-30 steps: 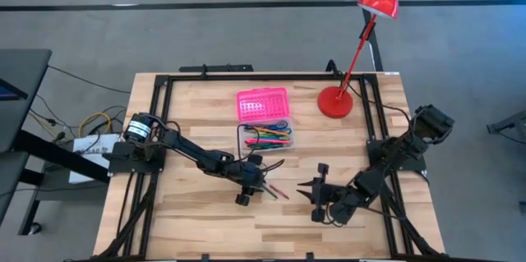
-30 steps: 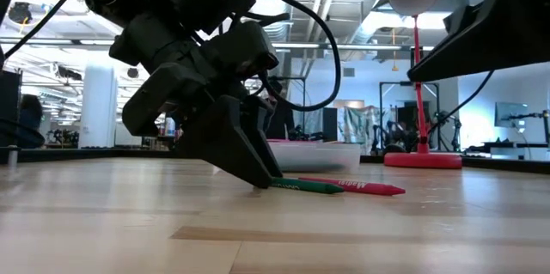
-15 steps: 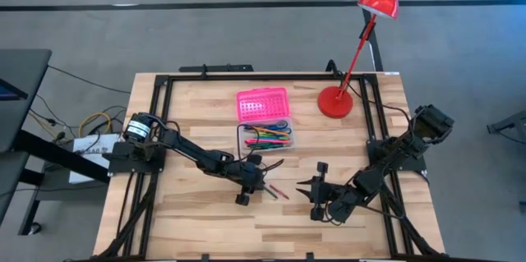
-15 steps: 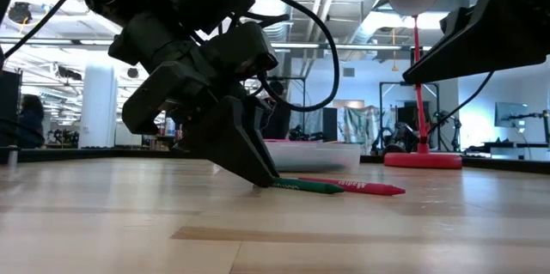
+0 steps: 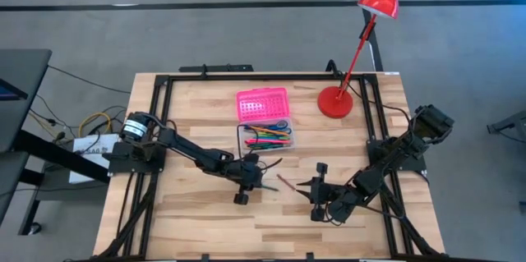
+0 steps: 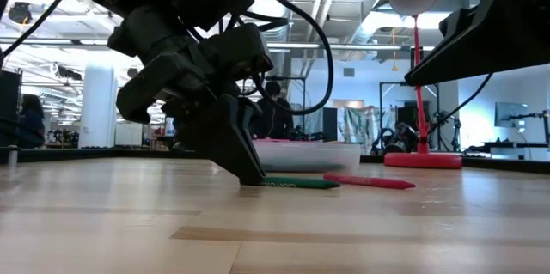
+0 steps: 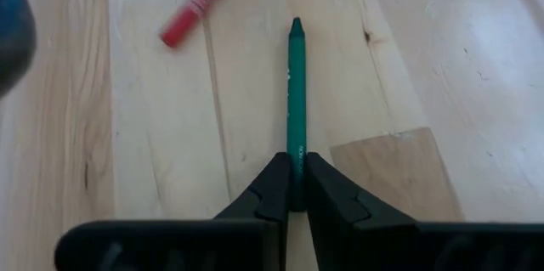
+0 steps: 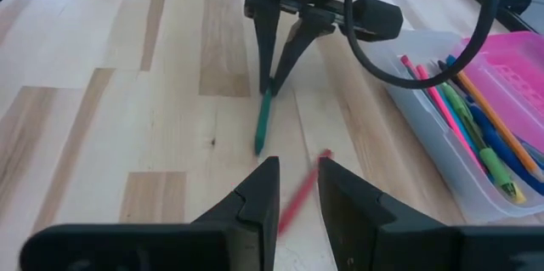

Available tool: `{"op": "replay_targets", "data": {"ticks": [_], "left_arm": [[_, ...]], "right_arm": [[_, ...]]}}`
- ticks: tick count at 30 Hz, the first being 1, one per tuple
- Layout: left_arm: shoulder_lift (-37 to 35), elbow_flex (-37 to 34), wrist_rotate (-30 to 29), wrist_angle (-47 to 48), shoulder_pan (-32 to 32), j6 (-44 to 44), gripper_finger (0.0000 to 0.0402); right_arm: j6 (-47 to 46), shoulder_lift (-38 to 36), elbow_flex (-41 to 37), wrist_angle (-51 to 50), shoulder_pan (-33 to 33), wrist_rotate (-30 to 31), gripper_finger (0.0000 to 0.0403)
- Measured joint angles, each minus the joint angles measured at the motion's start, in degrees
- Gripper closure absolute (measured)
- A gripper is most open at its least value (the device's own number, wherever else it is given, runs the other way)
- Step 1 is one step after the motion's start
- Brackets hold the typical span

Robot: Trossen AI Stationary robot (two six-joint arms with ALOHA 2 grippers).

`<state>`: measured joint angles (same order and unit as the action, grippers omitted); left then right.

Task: Pick & place school supplies into a supply box
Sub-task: Put the green crayon into the pink supply box

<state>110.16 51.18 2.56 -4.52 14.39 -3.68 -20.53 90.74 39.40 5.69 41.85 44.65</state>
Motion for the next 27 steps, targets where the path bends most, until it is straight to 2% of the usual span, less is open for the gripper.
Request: {"op": "replay_targets", "data": {"ticks": [9, 22, 27], "left_arm": [[-0.21, 3.48, 0.92, 9.0, 0.45, -4.67, 0.0377], [0.29, 14.83, -1.81, 37.23, 3.04, -5.68, 0.0384], [0.36, 16.44, -1.82, 43.1, 3.06, -6.81, 0.0385]], "right_arm": [[-3.27, 0.0, 0.02, -1.03, -0.23, -1.25, 0.0327], [-12.95, 0.0, 0.02, -8.61, -3.33, -3.37, 0.0327], [-13.55, 0.02, 0.02, -8.82, -3.41, -3.39, 0.0327]]}}
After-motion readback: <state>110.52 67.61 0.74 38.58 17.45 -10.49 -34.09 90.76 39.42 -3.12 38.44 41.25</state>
